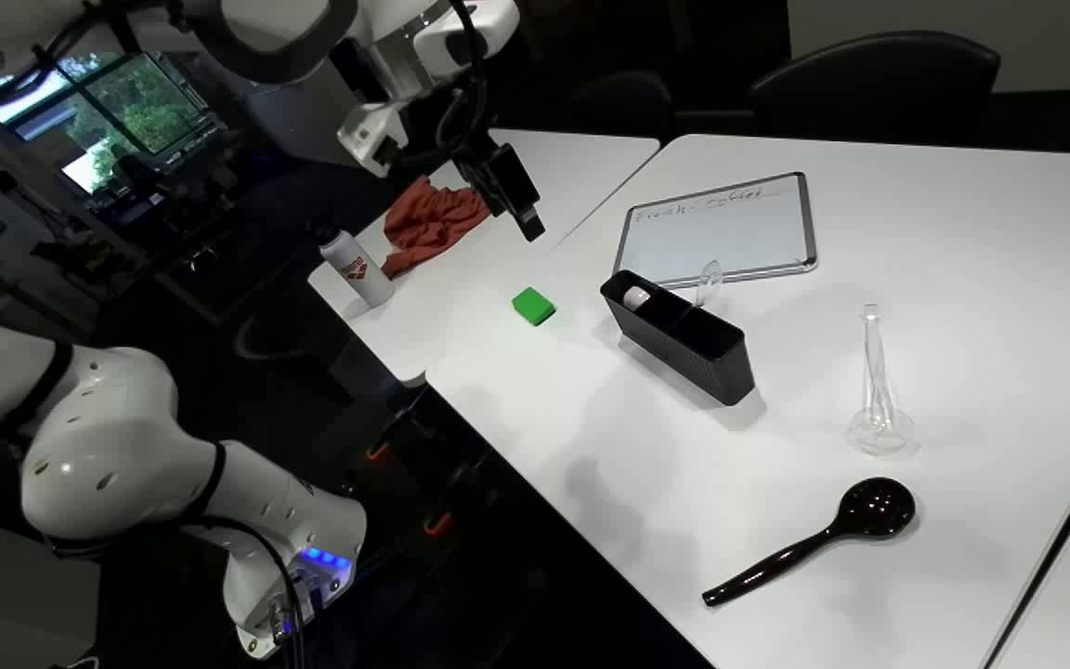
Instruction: Put the black spoon in the black cutlery holder, put the clear spoon in the cutlery holder, move the cutlery holder to the right side of the table
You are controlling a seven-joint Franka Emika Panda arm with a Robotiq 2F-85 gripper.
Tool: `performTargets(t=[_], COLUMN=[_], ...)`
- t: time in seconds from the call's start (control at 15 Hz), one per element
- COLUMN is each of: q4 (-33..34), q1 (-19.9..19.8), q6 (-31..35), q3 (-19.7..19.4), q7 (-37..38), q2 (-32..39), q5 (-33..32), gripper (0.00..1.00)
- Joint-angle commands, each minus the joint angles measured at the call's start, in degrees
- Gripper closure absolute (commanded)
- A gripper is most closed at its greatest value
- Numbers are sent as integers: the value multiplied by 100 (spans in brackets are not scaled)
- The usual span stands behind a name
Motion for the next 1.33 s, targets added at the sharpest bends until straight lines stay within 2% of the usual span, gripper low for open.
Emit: performTargets(t=[0.0, 0.4, 0.67, 0.8, 1.0, 1.27], q4=[10, 17, 47, 97, 311, 707], q1=[-53, -74, -305, -441, -666, -1136], q6=[-11, 49, 603, 1109, 1788, 2366], q3=[49, 20, -172, -370, -654, -660], q7=[-12, -33, -49, -280, -628, -1316], q2=[5, 45, 420, 797, 1577, 2618], q5=[14, 19, -45, 19, 486, 1247], gripper=[0, 0, 0, 0, 0, 0])
